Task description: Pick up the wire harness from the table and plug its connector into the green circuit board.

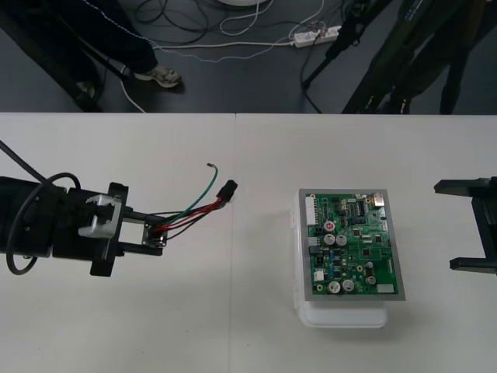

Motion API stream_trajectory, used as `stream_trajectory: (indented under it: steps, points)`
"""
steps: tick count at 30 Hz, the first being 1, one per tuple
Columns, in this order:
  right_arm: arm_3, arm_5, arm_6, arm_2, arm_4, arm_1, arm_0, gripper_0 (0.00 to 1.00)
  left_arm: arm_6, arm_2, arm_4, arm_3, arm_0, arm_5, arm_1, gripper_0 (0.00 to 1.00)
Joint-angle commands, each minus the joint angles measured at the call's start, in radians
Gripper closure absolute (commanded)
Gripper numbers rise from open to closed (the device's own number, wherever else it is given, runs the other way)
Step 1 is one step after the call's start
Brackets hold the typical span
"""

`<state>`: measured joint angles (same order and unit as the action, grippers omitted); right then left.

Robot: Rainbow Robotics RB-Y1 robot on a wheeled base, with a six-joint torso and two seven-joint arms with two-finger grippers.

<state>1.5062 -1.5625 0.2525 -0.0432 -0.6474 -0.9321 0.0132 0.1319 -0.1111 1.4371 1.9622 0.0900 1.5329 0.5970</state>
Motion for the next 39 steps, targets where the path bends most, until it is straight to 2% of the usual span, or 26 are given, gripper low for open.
stream_trajectory:
  steps: [1,10,21,39]
  points:
    - [0.005,-0.008,-0.033,0.011,0.002,-0.013,-0.004,0.0,0.166,-0.027,-0.049,0.064,-0.003,0.038,-0.077,1.0]
    - [0.005,-0.008,-0.033,0.011,0.003,-0.013,-0.004,0.0,0.322,-0.027,-0.133,0.087,-0.026,0.038,-0.148,1.0]
    - [0.003,-0.008,-0.033,0.011,0.002,-0.013,-0.004,0.0,0.443,0.044,-0.262,0.136,-0.078,0.038,-0.161,1.0]
    - [0.005,-0.008,-0.033,0.011,-0.009,-0.013,-0.004,0.0,0.522,0.177,-0.383,0.135,-0.032,0.038,-0.16,1.0]
